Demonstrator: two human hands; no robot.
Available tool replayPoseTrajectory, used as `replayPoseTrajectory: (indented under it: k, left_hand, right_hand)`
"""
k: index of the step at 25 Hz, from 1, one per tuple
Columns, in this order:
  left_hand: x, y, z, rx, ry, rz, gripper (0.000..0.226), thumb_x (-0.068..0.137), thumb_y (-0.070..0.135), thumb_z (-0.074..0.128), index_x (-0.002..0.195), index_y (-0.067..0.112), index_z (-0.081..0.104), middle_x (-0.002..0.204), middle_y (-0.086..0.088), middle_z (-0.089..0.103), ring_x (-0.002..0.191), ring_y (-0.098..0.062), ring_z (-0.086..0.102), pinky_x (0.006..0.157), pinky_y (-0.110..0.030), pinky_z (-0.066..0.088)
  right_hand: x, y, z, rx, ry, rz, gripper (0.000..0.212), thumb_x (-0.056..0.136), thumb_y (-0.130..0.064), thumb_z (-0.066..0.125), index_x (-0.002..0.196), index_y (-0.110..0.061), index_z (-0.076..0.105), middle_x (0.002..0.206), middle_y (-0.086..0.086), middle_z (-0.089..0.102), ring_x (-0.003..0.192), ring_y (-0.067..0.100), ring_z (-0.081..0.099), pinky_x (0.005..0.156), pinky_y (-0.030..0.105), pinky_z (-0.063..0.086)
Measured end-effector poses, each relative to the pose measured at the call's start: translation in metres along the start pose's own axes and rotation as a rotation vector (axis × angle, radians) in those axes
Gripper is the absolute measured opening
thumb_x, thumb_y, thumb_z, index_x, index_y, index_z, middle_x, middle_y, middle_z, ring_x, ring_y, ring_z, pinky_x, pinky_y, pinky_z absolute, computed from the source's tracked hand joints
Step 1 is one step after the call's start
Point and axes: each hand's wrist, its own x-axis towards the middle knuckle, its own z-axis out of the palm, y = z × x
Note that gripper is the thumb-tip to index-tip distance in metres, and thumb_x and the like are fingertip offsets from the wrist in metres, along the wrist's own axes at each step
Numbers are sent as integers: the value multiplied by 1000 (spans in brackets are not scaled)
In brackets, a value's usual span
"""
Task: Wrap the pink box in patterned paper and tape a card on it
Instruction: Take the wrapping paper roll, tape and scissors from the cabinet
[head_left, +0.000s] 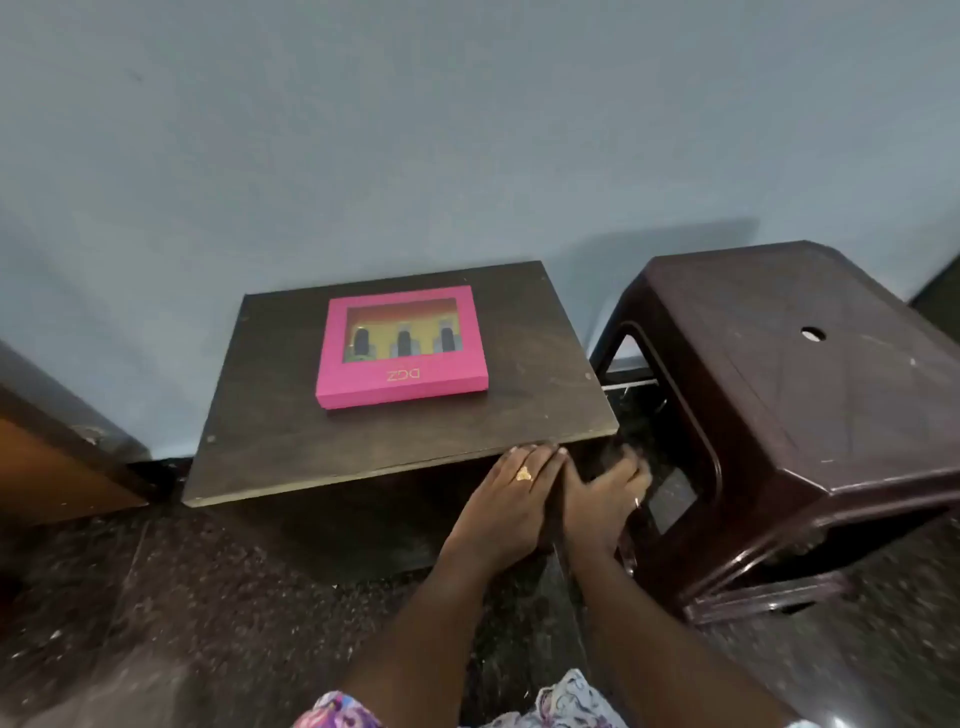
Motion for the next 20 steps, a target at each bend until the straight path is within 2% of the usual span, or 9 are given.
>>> replayPoseTrajectory:
  k: [2,4,6,9,11,14,16,17,20]
  left_hand:
    - [10,1,3,27,71,6,58,80,25,39,135,9,45,132,-7,52,118,-24,49,107,-35,36]
    - [9,3,5,75,130,10,59,82,25,35,138,8,40,136,-8,49,122,-24,41,109,-35,26]
    - [0,4,10,108,169,-19,59,84,24,32,140,6,34,141,-9,41,126,-25,36,111,-39,18]
    - [-2,4,8,144,210,-82,57,86,27,31,139,7,38,141,-10,41,126,-27,37,111,-41,17]
    - [3,2,8,115,227,-95,55,88,30,35,138,9,42,140,-11,45,126,-28,38,110,-41,18]
    - [0,5,15,86,226,-82,52,90,34,38,139,16,43,146,-11,39,133,-28,30,111,-42,17]
    - [-7,16,18,59,207,-109,48,91,32,37,137,18,46,143,-6,45,133,-24,36,109,-41,22]
    - [-11,25,17,36,188,-143,47,91,32,36,134,19,49,136,-3,52,128,-22,44,107,-41,28]
    - [-28,46,2,-67,111,-250,43,93,35,31,127,19,53,115,1,61,108,-19,56,97,-39,39]
  right_hand:
    - [12,1,2,170,-146,92,69,85,-21,65,143,-7,31,144,15,36,132,28,38,109,36,31]
    - [22,8,5,227,-200,91,62,89,-26,62,142,-12,33,140,12,45,129,26,43,110,39,33]
    - [19,13,8,341,-143,114,52,90,-32,59,135,-12,40,133,10,50,123,25,48,107,43,37]
    - [14,15,0,357,-99,106,43,97,-35,45,131,-10,44,124,0,45,114,16,46,97,30,36]
    - [14,22,-6,311,-90,79,40,99,-32,41,132,-10,46,123,3,45,108,11,42,92,26,32]
    - [14,34,-10,272,-64,16,40,97,-33,46,127,-7,51,126,11,51,112,18,48,97,30,37]
    - [10,45,-13,285,-71,17,41,90,-39,45,118,-11,56,119,11,57,111,24,53,99,42,41]
    - [5,51,-17,316,-92,30,35,88,-40,46,110,-16,57,113,8,59,107,25,55,97,46,43]
    - [-21,63,-47,353,-166,56,6,87,-37,54,88,-31,55,92,-2,59,94,25,58,87,44,50]
